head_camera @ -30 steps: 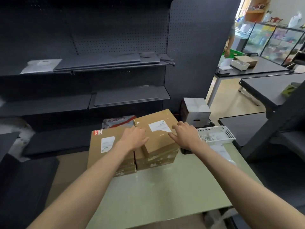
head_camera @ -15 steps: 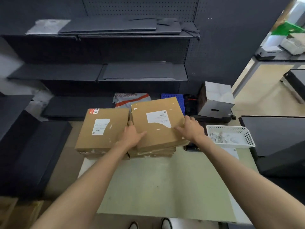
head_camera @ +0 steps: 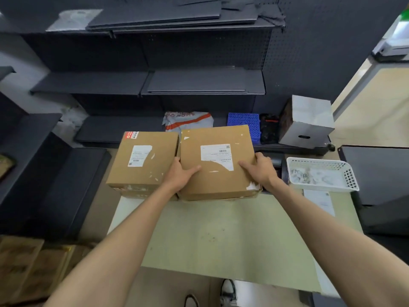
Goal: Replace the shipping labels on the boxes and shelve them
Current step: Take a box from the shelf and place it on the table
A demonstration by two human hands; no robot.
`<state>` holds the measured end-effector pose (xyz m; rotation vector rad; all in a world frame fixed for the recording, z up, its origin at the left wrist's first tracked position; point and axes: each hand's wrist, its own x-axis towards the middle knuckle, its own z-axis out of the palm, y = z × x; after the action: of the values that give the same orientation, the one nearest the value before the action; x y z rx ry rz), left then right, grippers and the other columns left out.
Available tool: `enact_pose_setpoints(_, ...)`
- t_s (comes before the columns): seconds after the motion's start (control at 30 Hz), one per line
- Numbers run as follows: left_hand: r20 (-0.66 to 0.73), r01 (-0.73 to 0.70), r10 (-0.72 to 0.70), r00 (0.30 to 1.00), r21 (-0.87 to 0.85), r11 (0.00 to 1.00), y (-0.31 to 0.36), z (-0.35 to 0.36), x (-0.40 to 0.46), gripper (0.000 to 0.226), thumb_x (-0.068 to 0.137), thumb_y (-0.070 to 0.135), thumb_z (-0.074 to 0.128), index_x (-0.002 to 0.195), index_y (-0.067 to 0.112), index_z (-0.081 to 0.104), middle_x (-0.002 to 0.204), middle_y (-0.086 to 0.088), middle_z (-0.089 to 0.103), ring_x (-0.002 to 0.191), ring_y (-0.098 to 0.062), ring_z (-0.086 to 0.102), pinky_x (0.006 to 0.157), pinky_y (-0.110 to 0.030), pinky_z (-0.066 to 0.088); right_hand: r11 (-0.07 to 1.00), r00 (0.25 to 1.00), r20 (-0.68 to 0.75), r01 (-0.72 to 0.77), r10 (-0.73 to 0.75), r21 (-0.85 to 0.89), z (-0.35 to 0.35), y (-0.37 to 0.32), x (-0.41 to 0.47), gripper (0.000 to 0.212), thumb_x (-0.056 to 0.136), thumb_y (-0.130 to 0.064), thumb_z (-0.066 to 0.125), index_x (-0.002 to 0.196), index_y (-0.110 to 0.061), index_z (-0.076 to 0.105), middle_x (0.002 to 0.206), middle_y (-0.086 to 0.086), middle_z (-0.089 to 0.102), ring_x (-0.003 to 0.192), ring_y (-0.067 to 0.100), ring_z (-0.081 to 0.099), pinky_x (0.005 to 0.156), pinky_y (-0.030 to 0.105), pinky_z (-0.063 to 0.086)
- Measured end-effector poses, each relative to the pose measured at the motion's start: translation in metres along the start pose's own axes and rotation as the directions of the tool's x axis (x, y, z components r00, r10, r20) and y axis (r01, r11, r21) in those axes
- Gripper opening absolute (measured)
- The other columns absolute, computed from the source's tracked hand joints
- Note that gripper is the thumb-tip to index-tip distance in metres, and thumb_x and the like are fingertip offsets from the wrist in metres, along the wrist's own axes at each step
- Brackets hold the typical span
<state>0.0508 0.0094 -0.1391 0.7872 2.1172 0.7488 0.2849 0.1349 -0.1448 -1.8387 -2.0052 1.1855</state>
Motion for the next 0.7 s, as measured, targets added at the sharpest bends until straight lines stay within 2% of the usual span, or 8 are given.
enact_pose_setpoints(0.07,0.001,-0.004,0.004,1.0,0.047,0.999,-0.007,0.003,-0.01,0.08,0.082,0.059,0.073,0.141,0.018,0.037,0.132,0.004,0.054,0.116,-0.023,0.057,0.092,-0.037,0.049,0.995,1.0,-0.005,0.001,-0.001,0.097,0.004,0.008,-0.015,0.066,0.085,-0.046,0.069,0.134,-0.01,0.043,0.13,0.013,0.049,0.111,0.03,0.055,0.091,0.04,0.049)
enact_pose_setpoints(0.17,0.02,-0.028,0.027,0.999,0.053,0.998,-0.02,0.006,-0.023,0.093,0.079,0.058,0.077,0.147,0.015,0.03,0.143,-0.002,0.052,0.123,-0.026,0.056,0.102,-0.045,0.048,0.967,1.0,0.002,-0.009,0.009,0.256,0.007,0.02,-0.043,0.065,0.085,-0.037,0.073,0.132,-0.008,0.04,0.128,0.01,0.055,0.109,0.024,0.056,0.089,0.036,0.048)
enact_pose_setpoints(0.27,0.042,-0.061,0.059,0.997,0.063,0.996,-0.032,0.008,-0.045,0.107,0.072,0.064,0.076,0.154,0.019,0.024,0.148,0.003,0.049,0.129,-0.023,0.053,0.108,-0.046,0.044,0.962,0.999,-0.031,-0.014,0.024,0.274,0.014,0.034,-0.076,0.062,0.084,-0.038,0.074,0.128,-0.008,0.042,0.123,0.005,0.058,0.103,0.019,0.056,0.086,0.033,0.048)
enact_pose_setpoints(0.37,0.069,-0.086,0.079,0.994,0.101,0.991,-0.053,0.009,-0.066,0.115,0.06,0.078,0.068,0.155,0.031,0.022,0.148,0.005,0.052,0.131,-0.023,0.053,0.108,-0.047,0.044,0.964,0.997,-0.074,-0.017,0.038,0.266,0.025,0.051,-0.108,0.06,0.082,-0.041,0.073,0.124,-0.009,0.045,0.12,0.003,0.061,0.104,0.02,0.059,0.089,0.039,0.05)
enact_pose_setpoints(0.43,0.086,-0.089,0.079,0.993,0.115,0.989,-0.067,0.01,-0.084,0.113,0.061,0.078,0.069,0.154,0.034,0.021,0.148,0.005,0.052,0.13,-0.024,0.054,0.106,-0.047,0.046,0.966,0.996,-0.084,-0.01,0.033,0.259,0.032,0.061,-0.131,0.063,0.082,-0.043,0.073,0.128,-0.011,0.044,0.121,0.002,0.06,0.107,0.021,0.06,0.092,0.042,0.05)
enact_pose_setpoints(0.57,0.062,-0.097,0.087,0.994,0.185,0.978,-0.092,0.017,-0.124,0.098,0.08,0.064,0.071,0.156,0.033,0.018,0.15,0.004,0.049,0.132,-0.027,0.051,0.106,-0.046,0.043,0.957,0.995,-0.103,0.02,0.01,0.288,0.049,0.08,-0.176,0.068,0.085,-0.037,0.073,0.14,-0.015,0.039,0.131,0.002,0.056,0.116,0.021,0.056,0.099,0.045,0.048)
enact_pose_setpoints(0.7,0.061,-0.115,0.104,0.993,0.199,0.973,-0.116,0.024,-0.149,0.096,0.081,0.065,0.068,0.156,0.035,0.015,0.154,0.007,0.045,0.134,-0.026,0.049,0.107,-0.047,0.042,0.947,0.993,-0.111,0.004,0.033,0.321,0.065,0.1,-0.206,0.07,0.083,-0.037,0.073,0.141,-0.019,0.039,0.134,0.002,0.055,0.116,0.021,0.057,0.097,0.047,0.051)
